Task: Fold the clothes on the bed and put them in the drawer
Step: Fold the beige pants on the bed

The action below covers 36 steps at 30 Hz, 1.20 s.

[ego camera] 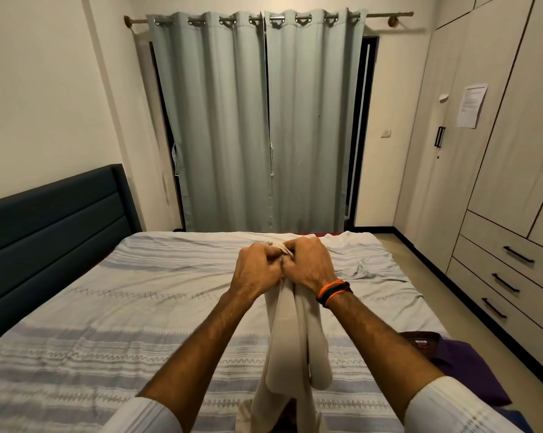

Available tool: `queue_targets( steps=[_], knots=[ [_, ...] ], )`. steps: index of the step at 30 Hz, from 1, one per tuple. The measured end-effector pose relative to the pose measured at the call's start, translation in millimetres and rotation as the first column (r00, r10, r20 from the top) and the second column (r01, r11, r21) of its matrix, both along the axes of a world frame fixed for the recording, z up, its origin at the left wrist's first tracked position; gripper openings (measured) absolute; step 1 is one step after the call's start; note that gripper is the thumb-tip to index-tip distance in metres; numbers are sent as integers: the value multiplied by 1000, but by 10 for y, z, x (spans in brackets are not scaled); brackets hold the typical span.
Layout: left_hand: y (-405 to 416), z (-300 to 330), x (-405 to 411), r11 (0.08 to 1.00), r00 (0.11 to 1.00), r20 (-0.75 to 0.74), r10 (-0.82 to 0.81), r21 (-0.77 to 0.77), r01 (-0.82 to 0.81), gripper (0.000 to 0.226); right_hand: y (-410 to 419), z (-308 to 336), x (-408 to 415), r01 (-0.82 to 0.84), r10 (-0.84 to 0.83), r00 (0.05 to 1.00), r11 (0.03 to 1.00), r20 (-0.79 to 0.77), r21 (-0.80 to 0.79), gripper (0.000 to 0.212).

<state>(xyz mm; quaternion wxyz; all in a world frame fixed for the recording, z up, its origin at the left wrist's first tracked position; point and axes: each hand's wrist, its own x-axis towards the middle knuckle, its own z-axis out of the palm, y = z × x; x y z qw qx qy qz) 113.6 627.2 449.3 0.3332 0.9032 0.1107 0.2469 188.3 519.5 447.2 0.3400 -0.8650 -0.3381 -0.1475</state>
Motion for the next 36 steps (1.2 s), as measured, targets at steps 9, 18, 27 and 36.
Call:
queue_targets(
  steps=[9,18,27,36],
  knots=[
    [382,-69,45,995,997,76,28,93,-35,50,-118,-20,50,-231,259,948,960,-183,159,20],
    [447,-117,1,988,988,14,-152,31,151,44,-187,-88,104,-243,310,911,937,-271,252,11],
    [332,-83,9,980,978,79,-192,60,188,12,-385,-137,184,-333,455,793,881,-405,337,31],
    [413,188,-36,916,966,156,-206,379,134,21,-444,-322,133,-210,239,968,939,-78,273,24]
  ],
)
